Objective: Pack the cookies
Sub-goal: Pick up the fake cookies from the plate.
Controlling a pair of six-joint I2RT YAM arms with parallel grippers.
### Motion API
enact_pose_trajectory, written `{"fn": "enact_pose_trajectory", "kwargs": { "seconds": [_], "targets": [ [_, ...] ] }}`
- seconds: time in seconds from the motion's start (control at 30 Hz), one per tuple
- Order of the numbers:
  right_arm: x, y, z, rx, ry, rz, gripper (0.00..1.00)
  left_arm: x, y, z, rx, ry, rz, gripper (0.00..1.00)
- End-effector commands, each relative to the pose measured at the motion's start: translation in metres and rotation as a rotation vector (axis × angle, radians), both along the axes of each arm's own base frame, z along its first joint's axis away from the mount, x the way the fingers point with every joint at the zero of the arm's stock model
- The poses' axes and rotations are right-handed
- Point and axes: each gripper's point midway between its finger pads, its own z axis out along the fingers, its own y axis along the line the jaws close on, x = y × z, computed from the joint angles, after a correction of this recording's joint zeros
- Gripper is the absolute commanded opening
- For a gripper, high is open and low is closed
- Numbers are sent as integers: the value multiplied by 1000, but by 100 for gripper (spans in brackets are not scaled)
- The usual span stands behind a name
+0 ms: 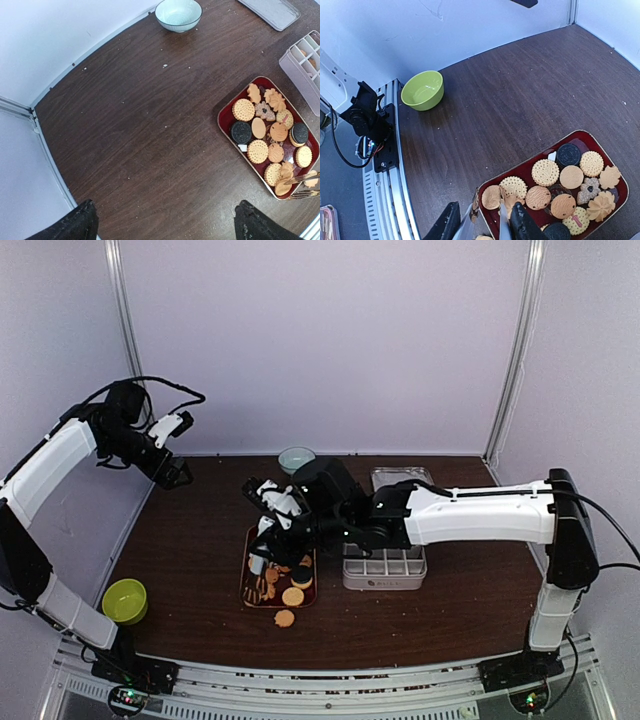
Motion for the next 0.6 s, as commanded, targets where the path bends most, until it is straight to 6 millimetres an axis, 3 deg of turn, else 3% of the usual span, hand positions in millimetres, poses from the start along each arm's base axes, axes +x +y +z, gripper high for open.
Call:
{"fn": "enact_pose_trajectory", "kwargs": {
  "seconds": [0.0, 0.2, 0.57],
  "targets": [
    [12, 3, 29, 43, -78, -45, 33, -1, -1, 4, -17, -20, -8, 98],
    [20, 5, 35, 62, -106, -76, 33, -2, -1, 3, -18, -16, -7, 98],
    [11, 16, 12, 53, -26, -36, 32, -3, 0, 3, -7, -21, -10, 98]
  ]
}}
